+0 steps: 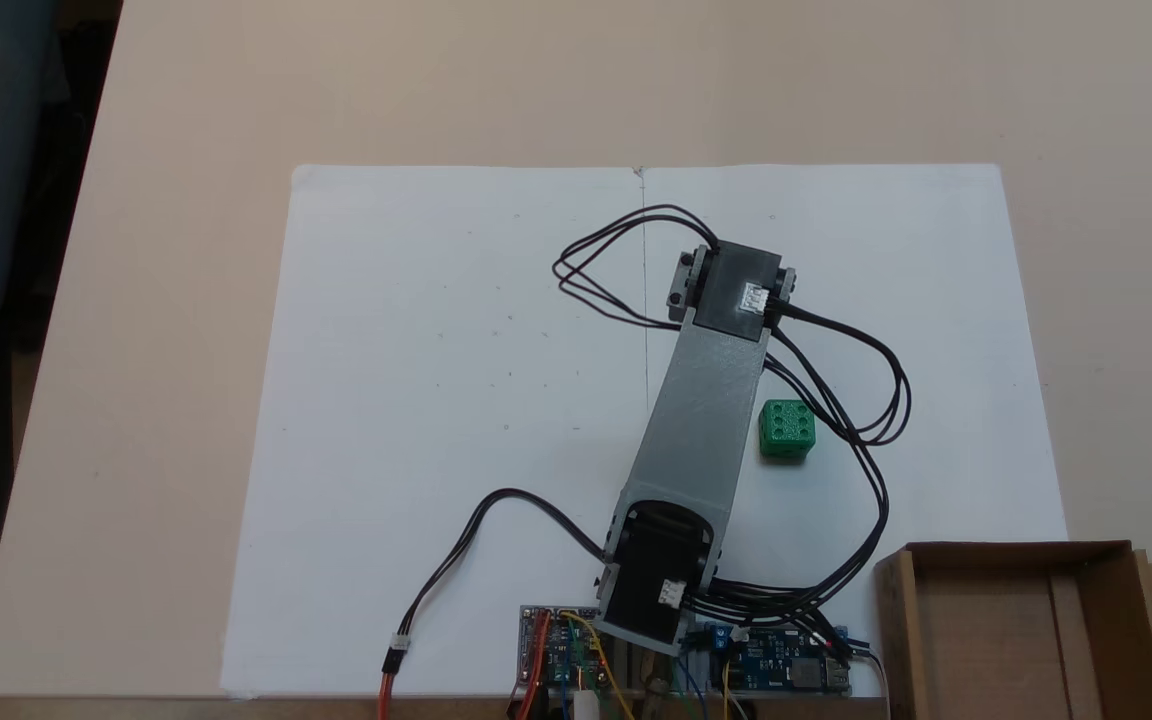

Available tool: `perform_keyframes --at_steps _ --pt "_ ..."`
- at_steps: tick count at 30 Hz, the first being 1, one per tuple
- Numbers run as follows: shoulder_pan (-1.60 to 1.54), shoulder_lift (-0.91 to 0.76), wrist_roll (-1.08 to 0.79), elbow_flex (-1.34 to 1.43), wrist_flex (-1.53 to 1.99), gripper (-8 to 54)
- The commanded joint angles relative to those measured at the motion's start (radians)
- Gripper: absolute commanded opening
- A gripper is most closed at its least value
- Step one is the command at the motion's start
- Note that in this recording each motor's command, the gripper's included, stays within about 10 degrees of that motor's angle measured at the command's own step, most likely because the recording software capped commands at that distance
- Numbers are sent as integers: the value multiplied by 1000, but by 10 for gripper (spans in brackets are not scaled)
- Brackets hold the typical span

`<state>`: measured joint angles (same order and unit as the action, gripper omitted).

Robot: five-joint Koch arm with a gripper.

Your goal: Grasp a green dice and put it in the bin.

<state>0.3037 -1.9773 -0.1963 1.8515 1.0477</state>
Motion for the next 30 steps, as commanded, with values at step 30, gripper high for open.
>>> perform_keyframes --at_steps 30 --pt "279 -29 -385 -17 -98 465"
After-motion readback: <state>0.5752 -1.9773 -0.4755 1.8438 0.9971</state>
